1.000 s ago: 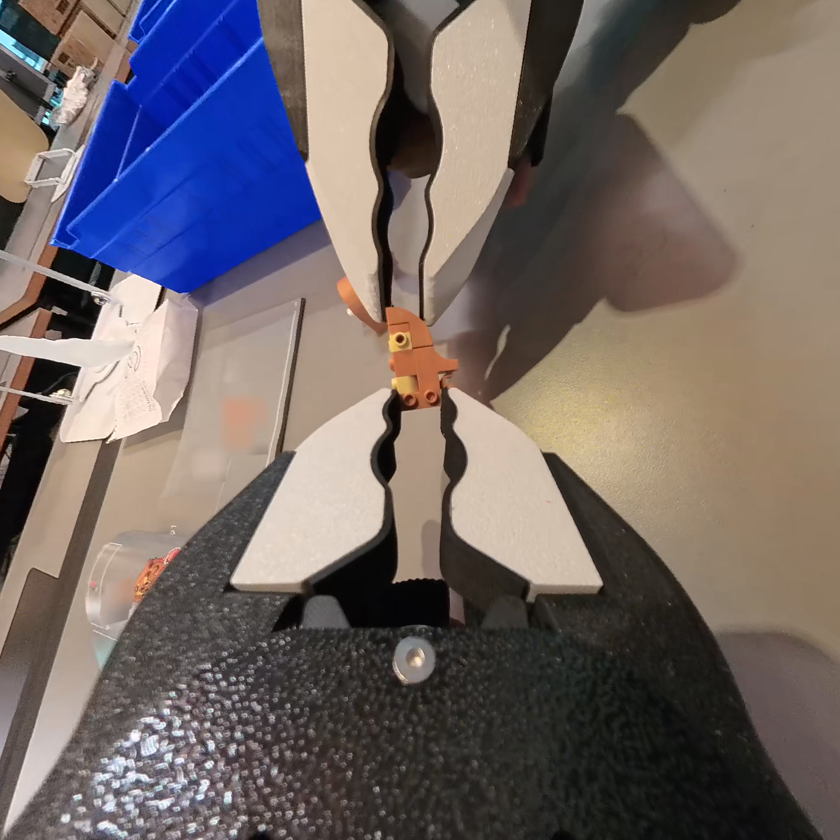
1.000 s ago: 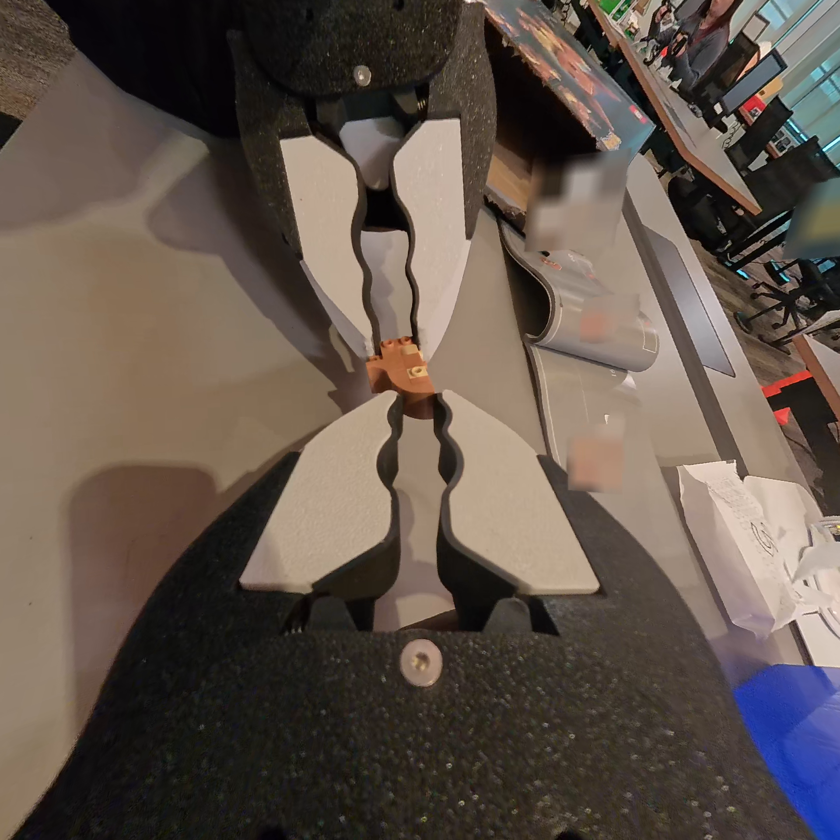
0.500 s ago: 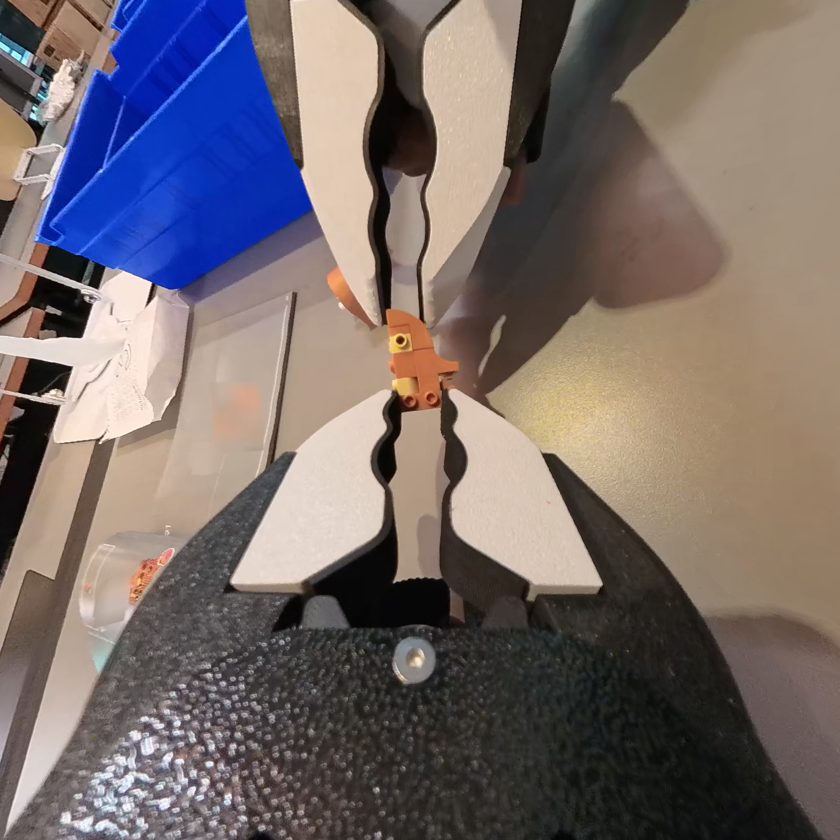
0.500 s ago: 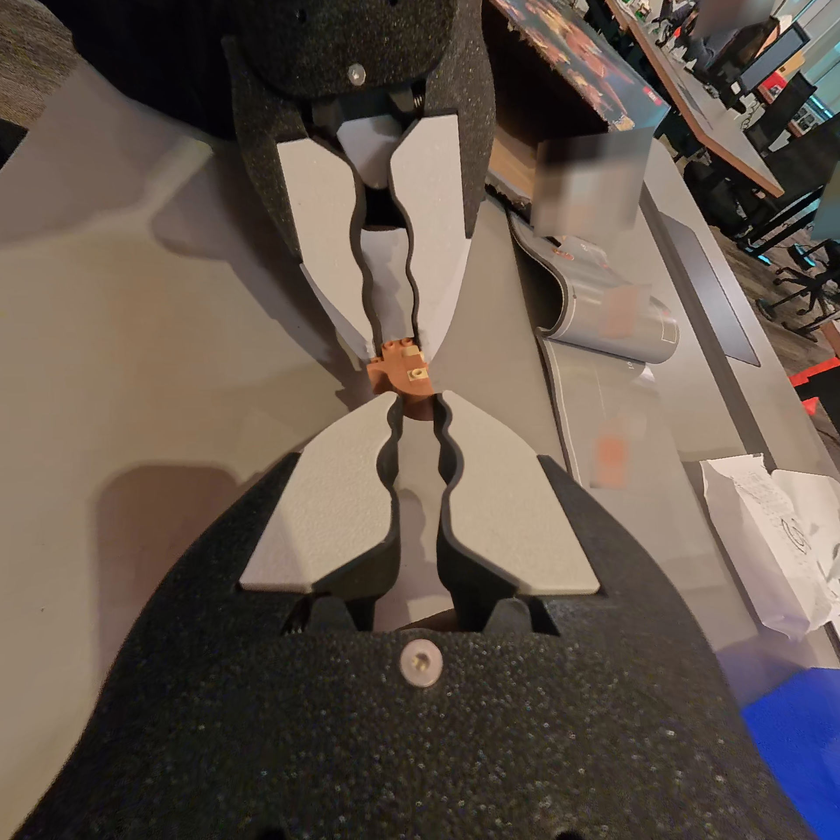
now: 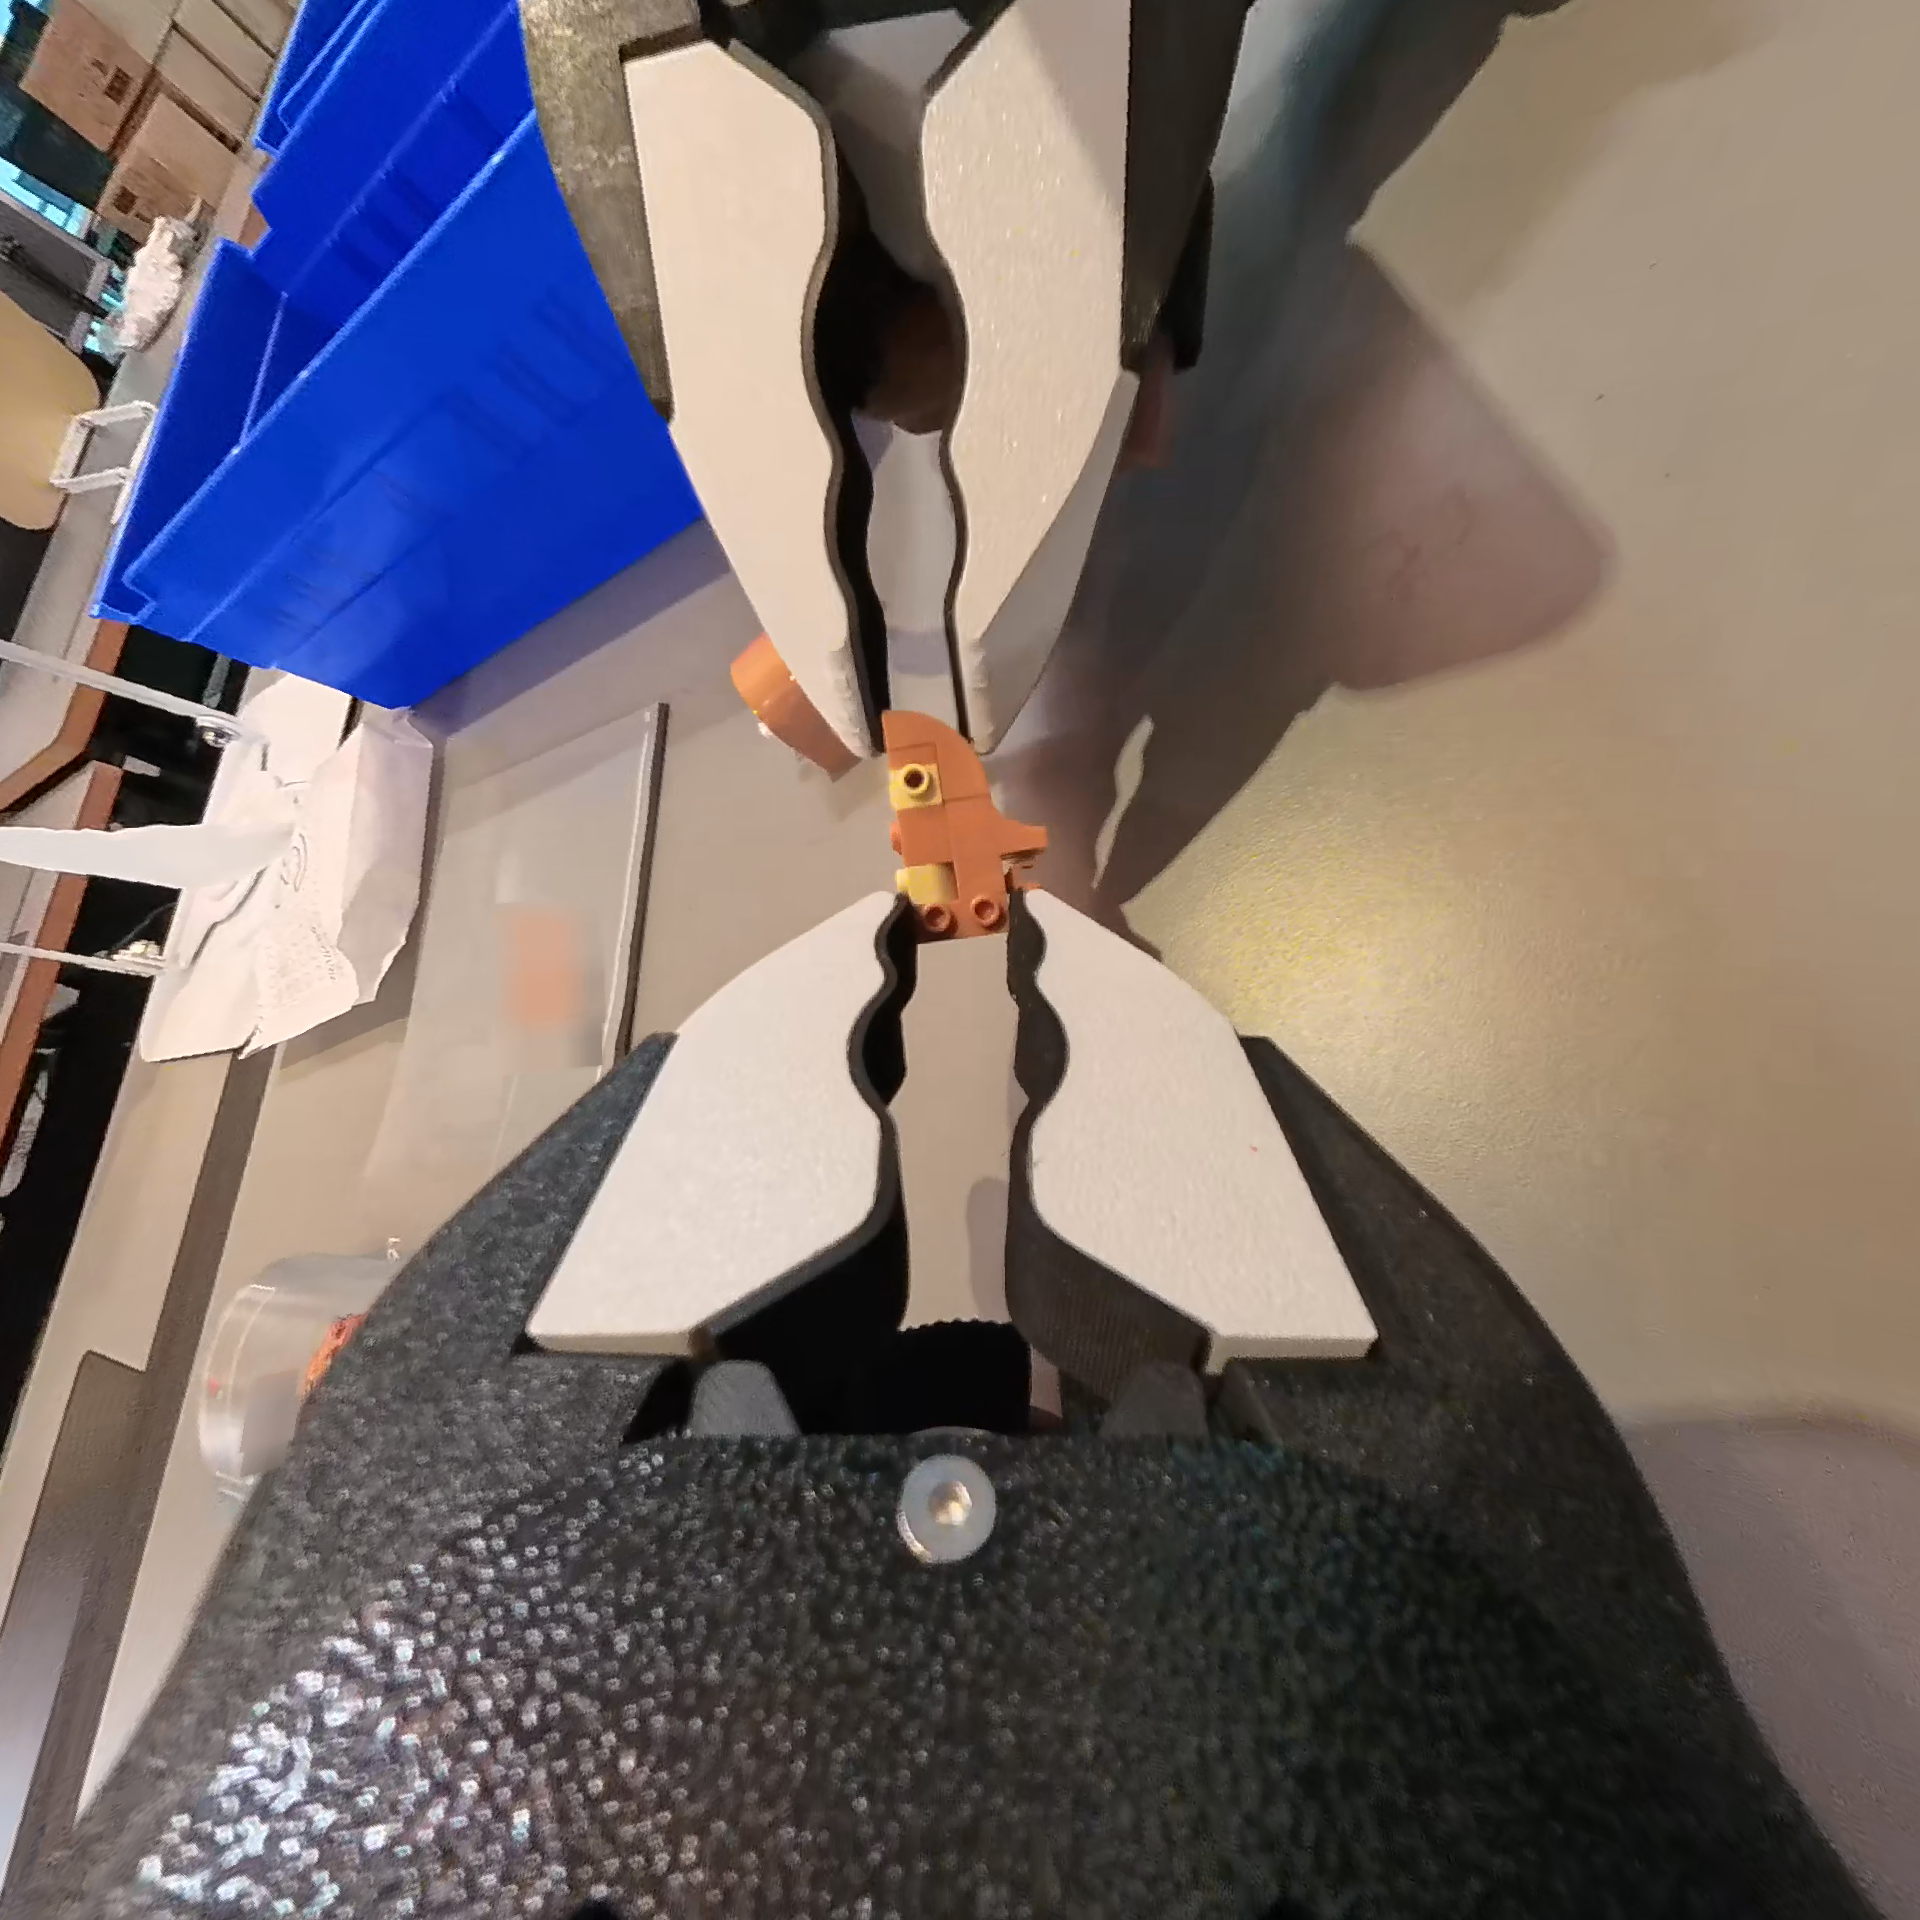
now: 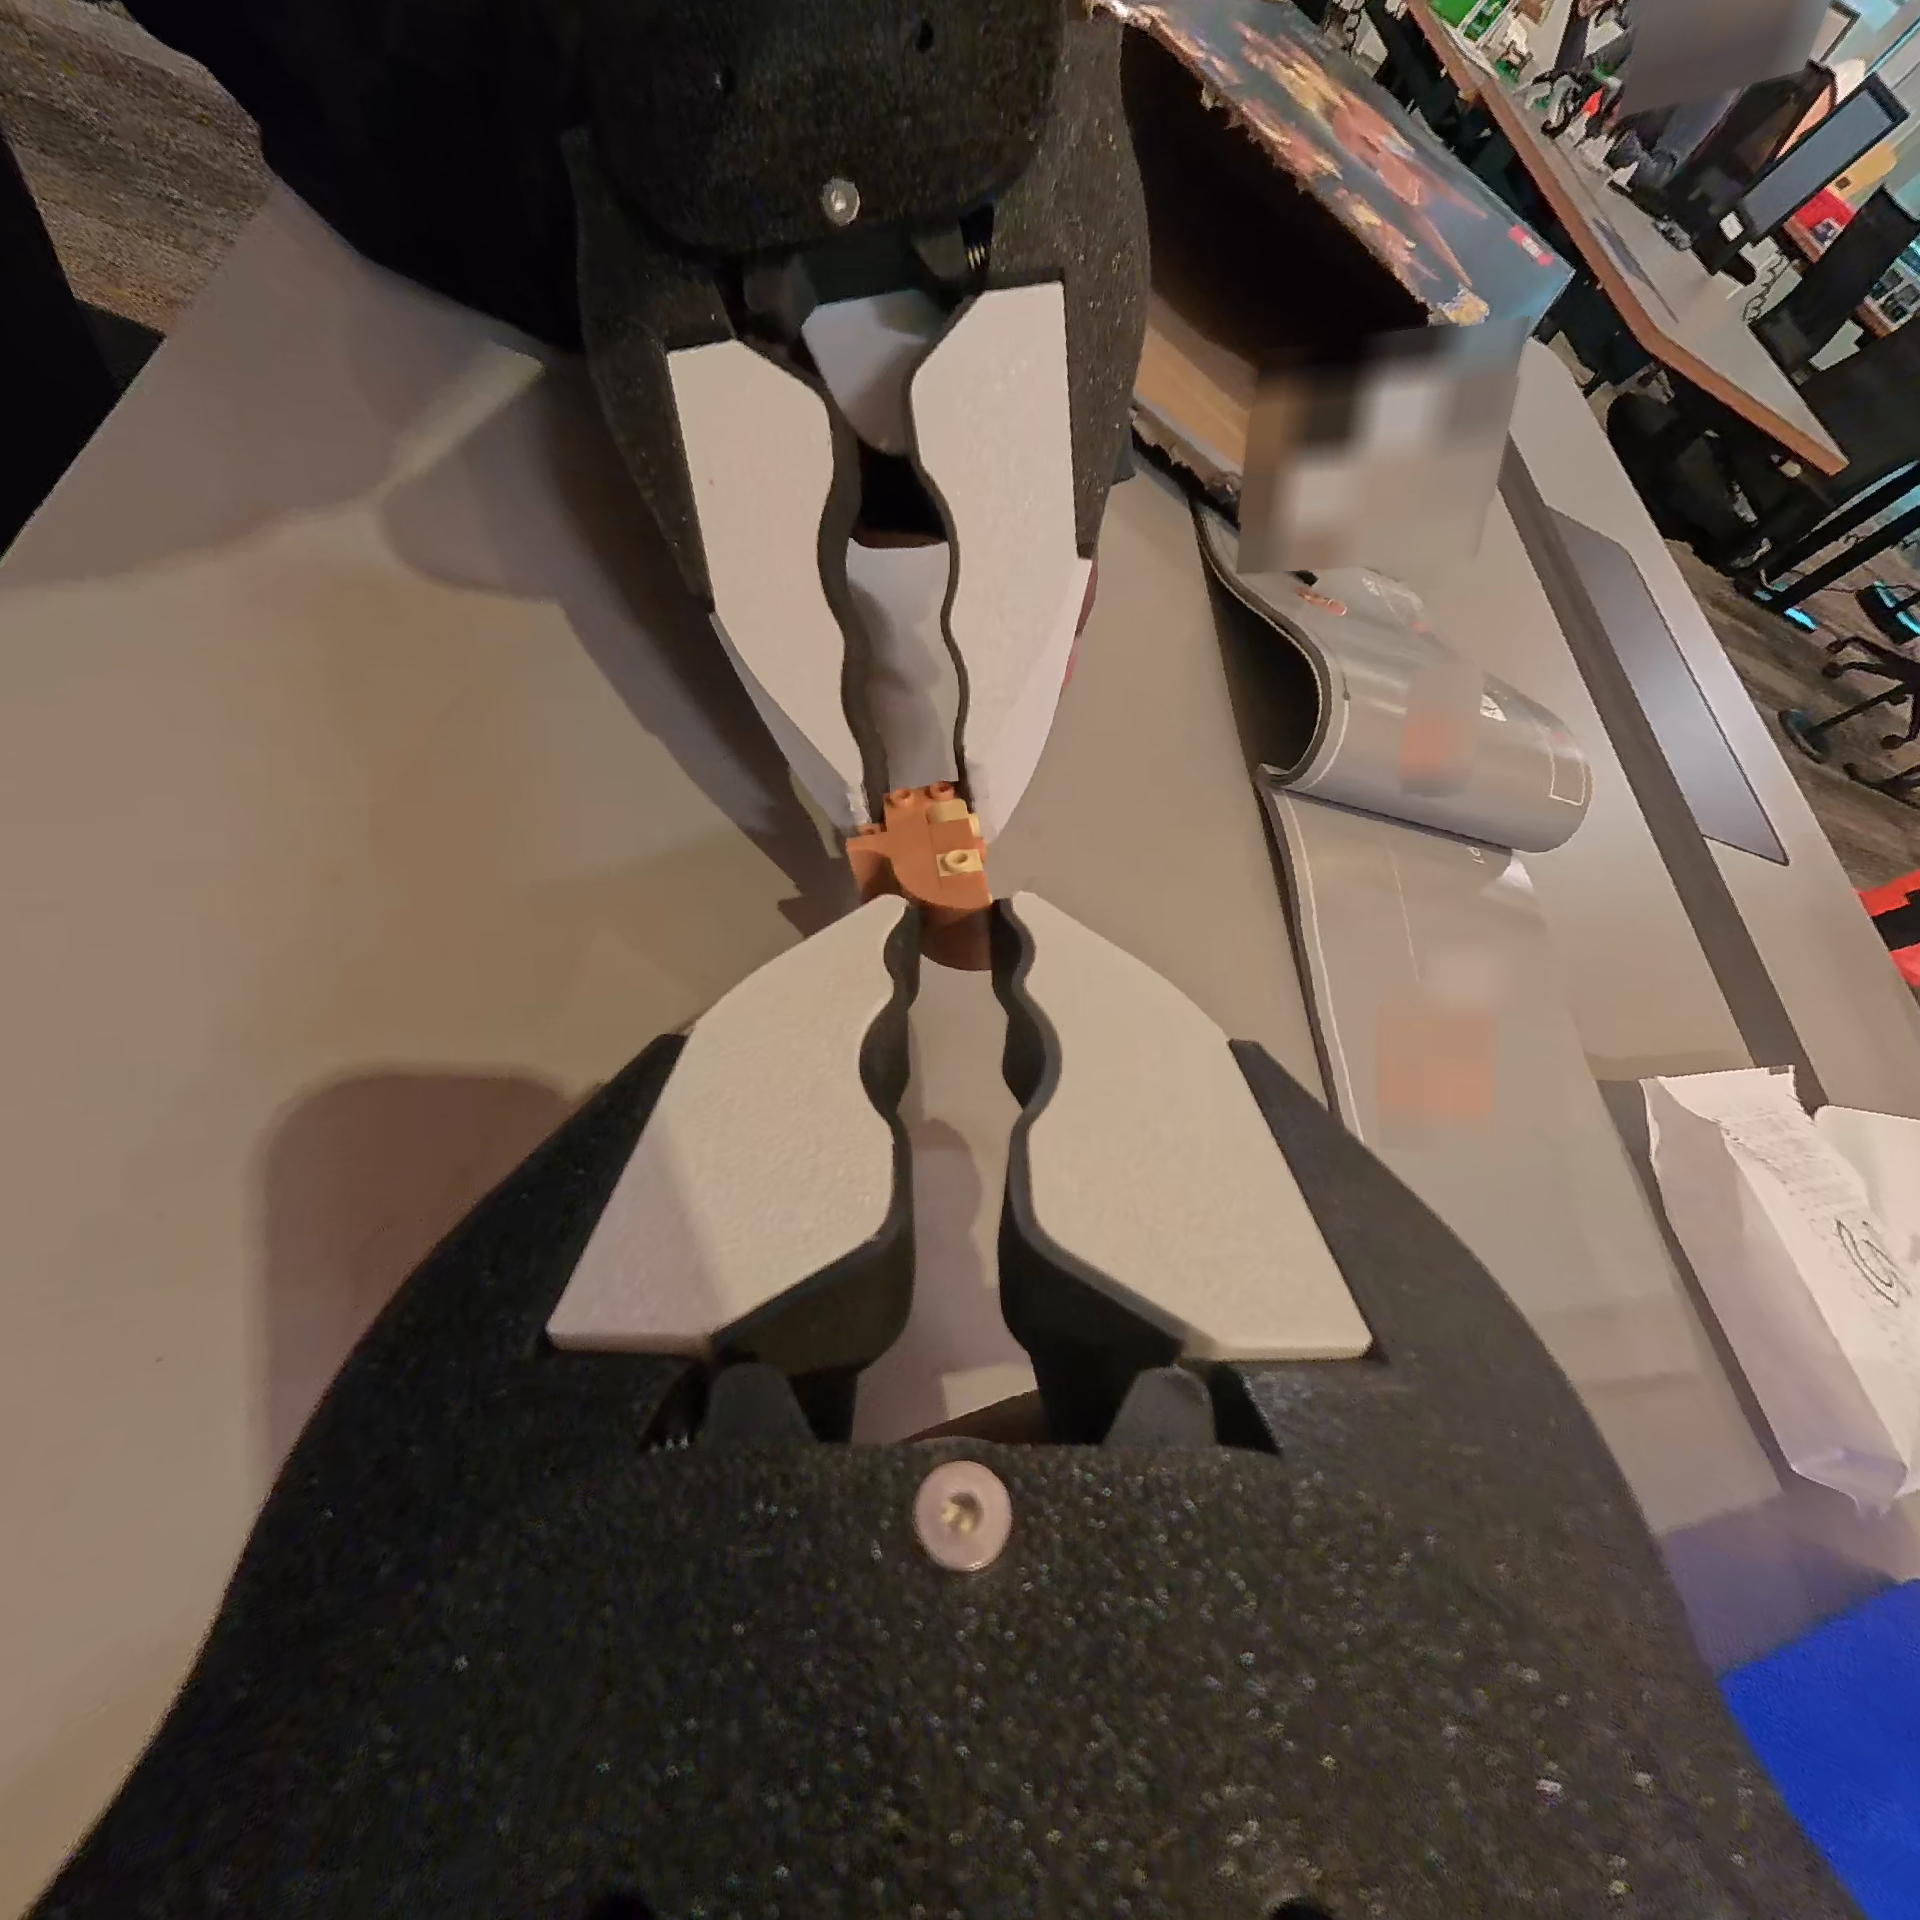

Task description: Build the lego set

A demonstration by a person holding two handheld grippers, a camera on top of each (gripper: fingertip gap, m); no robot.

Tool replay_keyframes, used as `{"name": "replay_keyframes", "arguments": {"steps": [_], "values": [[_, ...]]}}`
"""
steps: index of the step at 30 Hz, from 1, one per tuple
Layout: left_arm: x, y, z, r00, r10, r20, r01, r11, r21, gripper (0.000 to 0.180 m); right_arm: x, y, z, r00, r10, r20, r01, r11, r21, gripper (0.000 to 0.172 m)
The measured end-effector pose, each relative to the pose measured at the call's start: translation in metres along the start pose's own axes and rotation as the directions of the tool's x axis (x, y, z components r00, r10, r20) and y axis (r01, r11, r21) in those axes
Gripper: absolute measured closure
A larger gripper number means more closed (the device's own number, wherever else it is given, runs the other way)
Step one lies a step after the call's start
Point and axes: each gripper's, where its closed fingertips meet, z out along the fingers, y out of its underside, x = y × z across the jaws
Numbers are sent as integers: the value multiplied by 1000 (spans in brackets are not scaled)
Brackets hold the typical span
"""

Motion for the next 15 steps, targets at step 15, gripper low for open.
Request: {"name": "replay_keyframes", "arguments": {"steps": [15], "values": [[-8,-8,-3,998,31,58,-36,996,84,164,7,-4,-13,990,-104,-97,106,994,15,162]]}}
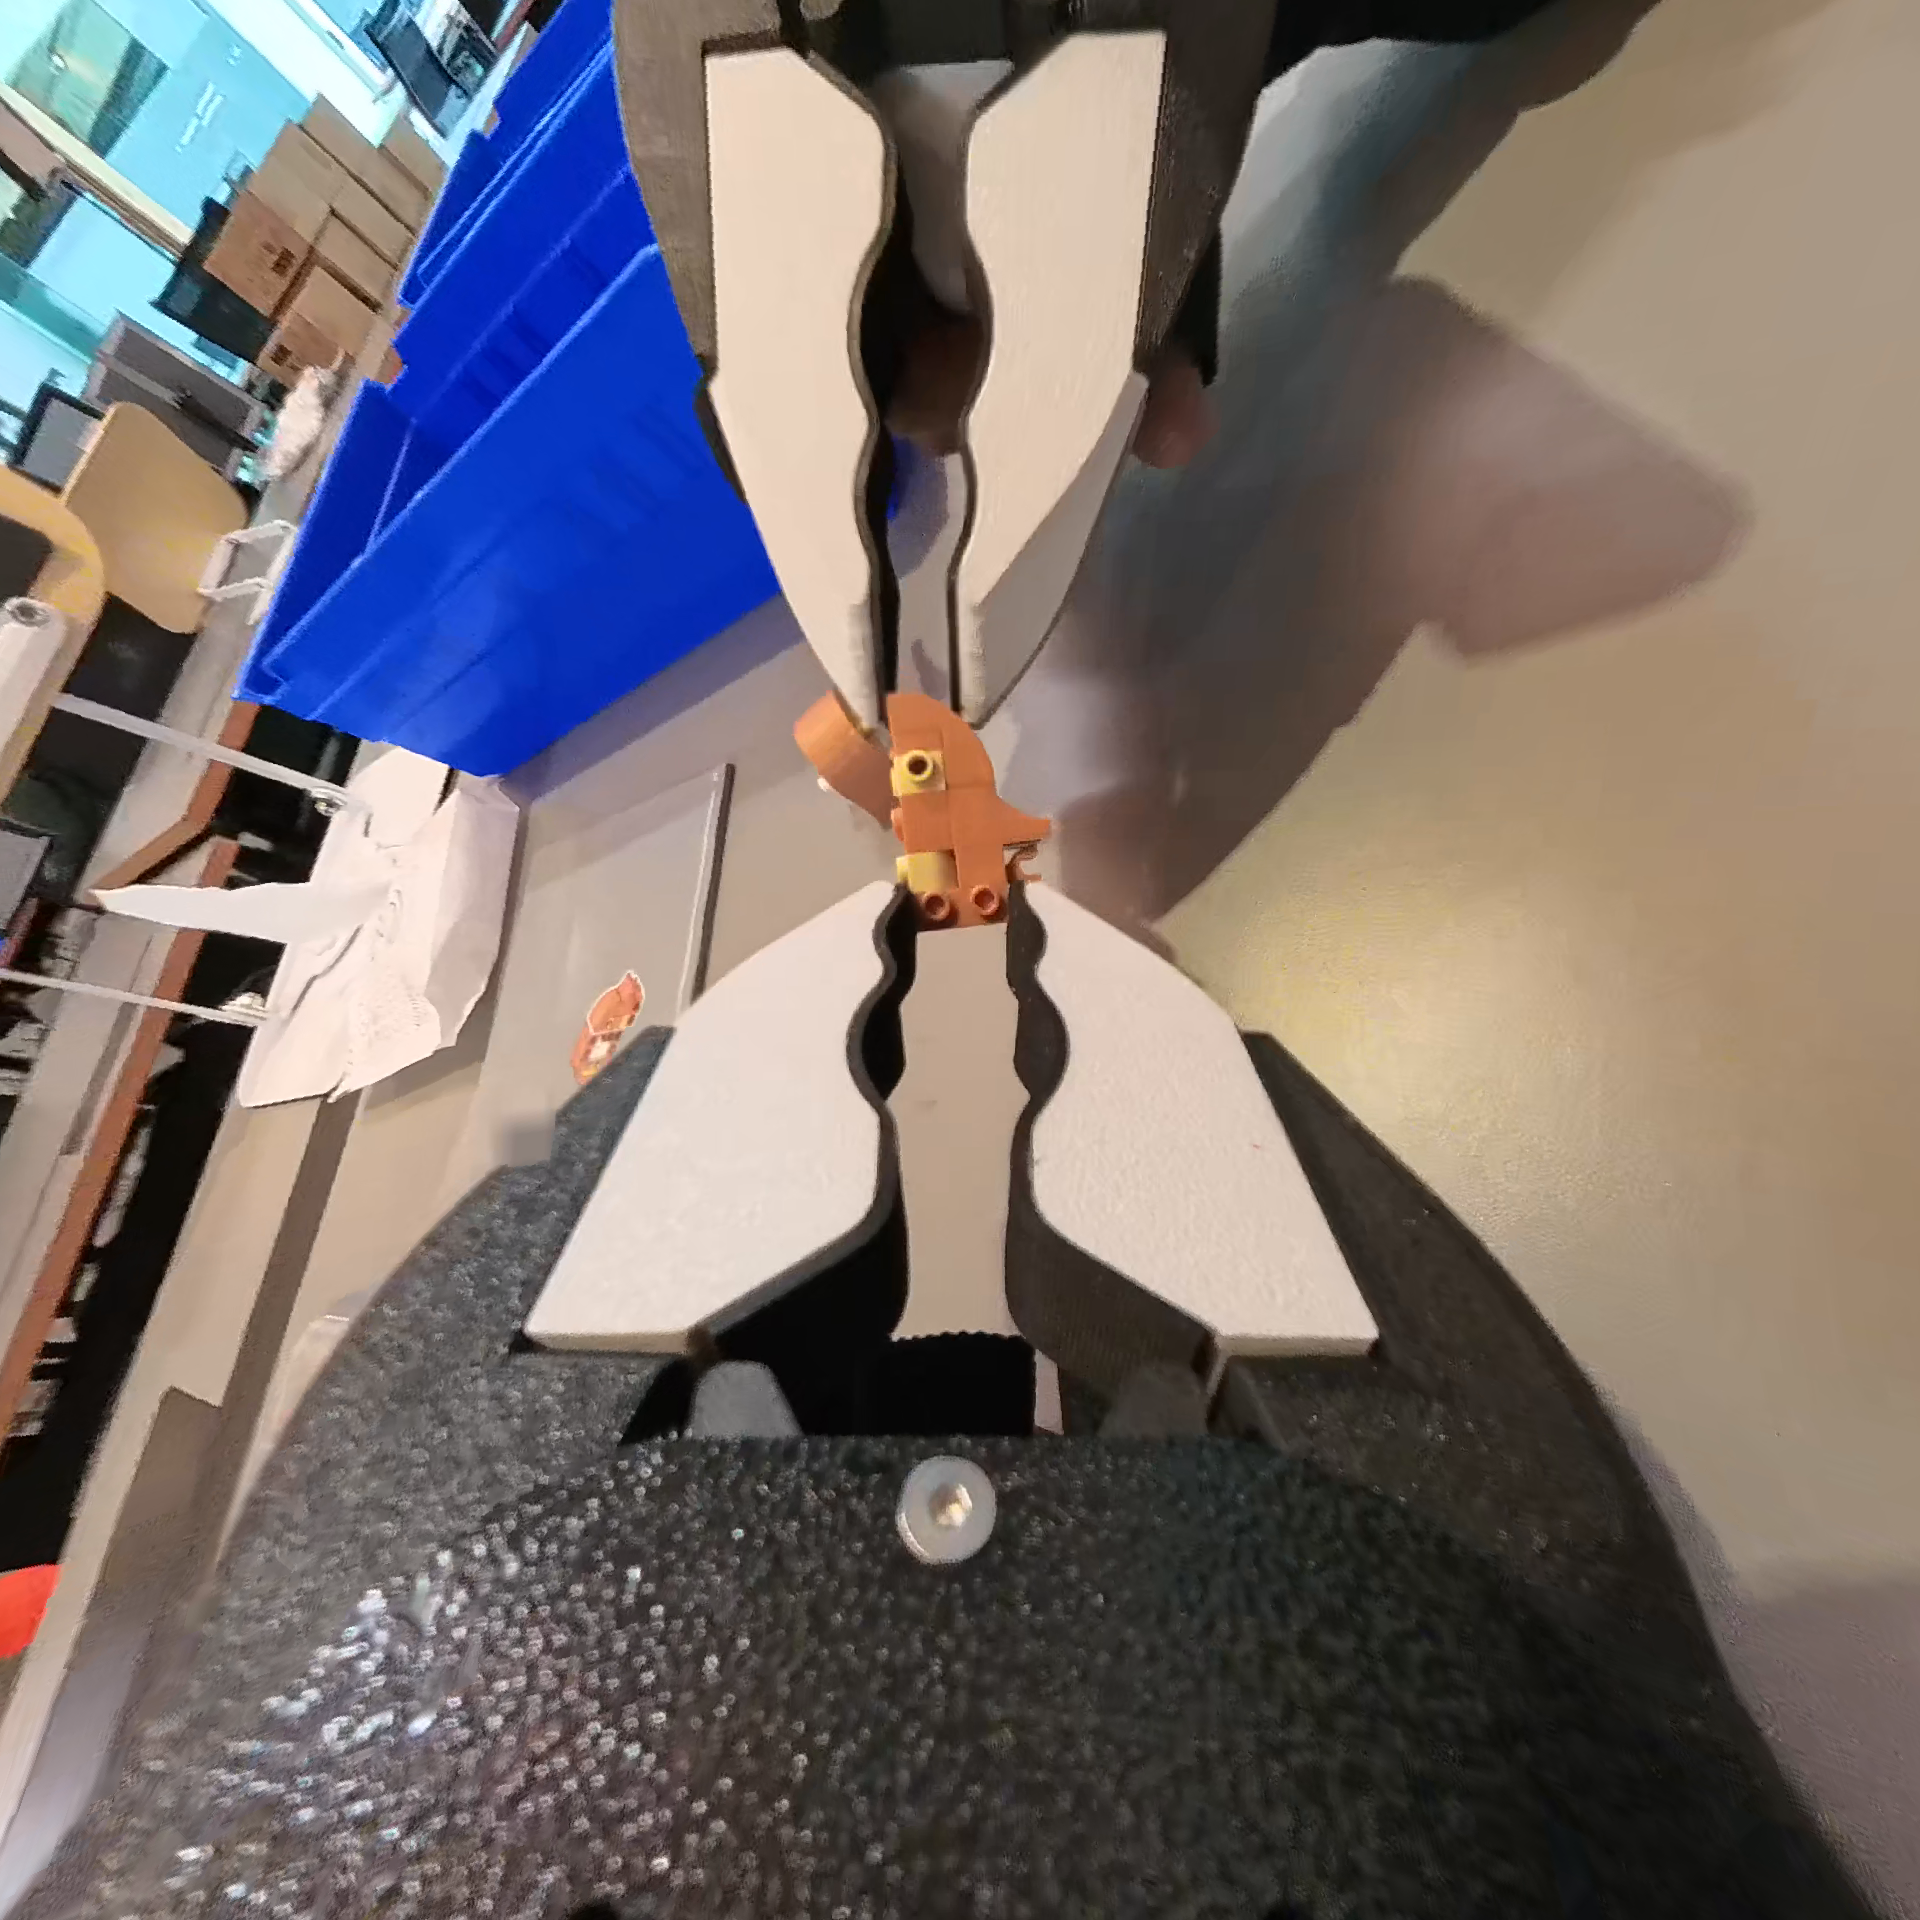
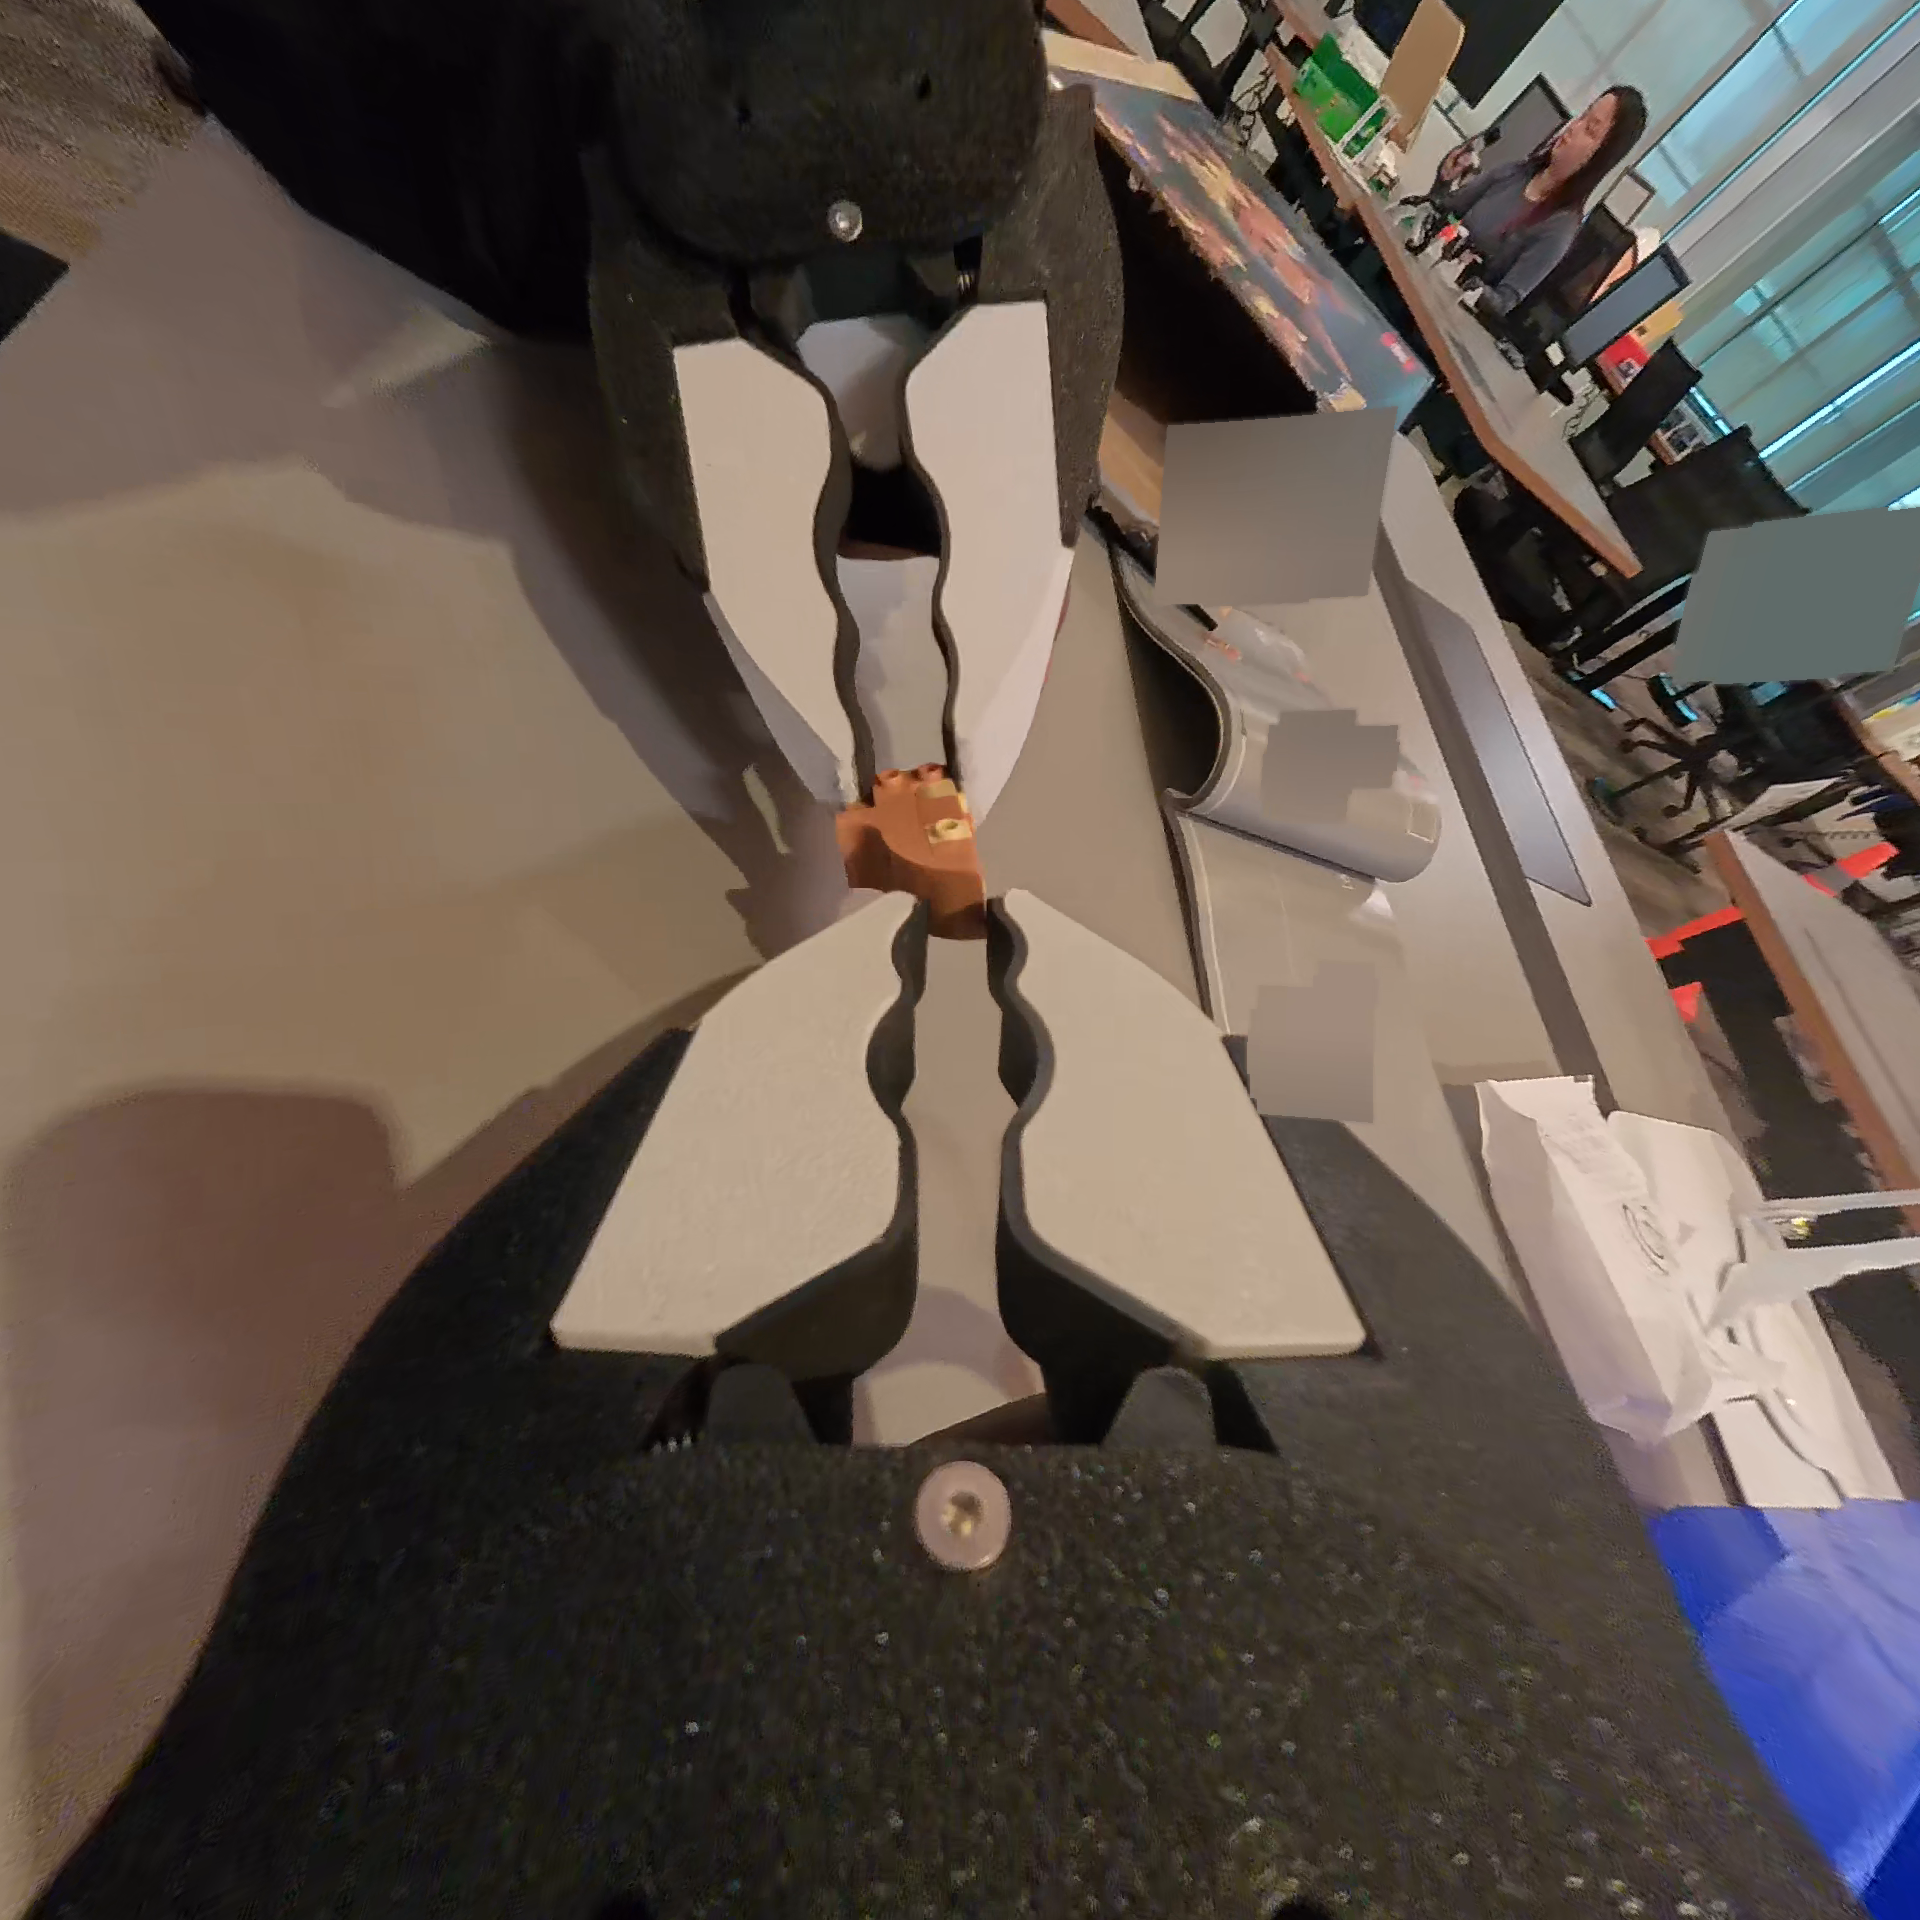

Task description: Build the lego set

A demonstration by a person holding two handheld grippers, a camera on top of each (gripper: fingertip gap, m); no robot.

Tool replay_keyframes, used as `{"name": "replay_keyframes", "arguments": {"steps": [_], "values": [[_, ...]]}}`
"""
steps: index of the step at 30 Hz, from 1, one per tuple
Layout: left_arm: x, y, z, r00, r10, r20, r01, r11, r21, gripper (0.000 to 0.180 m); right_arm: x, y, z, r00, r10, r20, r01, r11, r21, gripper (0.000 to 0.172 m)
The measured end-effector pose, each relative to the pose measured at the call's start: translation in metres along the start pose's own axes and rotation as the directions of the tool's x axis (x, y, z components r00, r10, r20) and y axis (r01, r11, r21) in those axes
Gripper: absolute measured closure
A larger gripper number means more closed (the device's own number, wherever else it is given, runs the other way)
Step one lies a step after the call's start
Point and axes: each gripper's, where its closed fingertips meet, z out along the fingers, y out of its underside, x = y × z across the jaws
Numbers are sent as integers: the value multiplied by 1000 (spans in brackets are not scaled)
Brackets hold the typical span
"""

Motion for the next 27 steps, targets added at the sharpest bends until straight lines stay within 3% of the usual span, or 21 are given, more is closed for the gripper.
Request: {"name": "replay_keyframes", "arguments": {"steps": [10,27], "values": [[2,-4,2,987,142,74,-142,990,-6,164,-4,0,-4,999,-44,-19,44,999,16,163],[10,-5,2,974,218,60,-216,976,-27,165,-14,3,-3,998,-46,30,46,999,-1,163]]}}
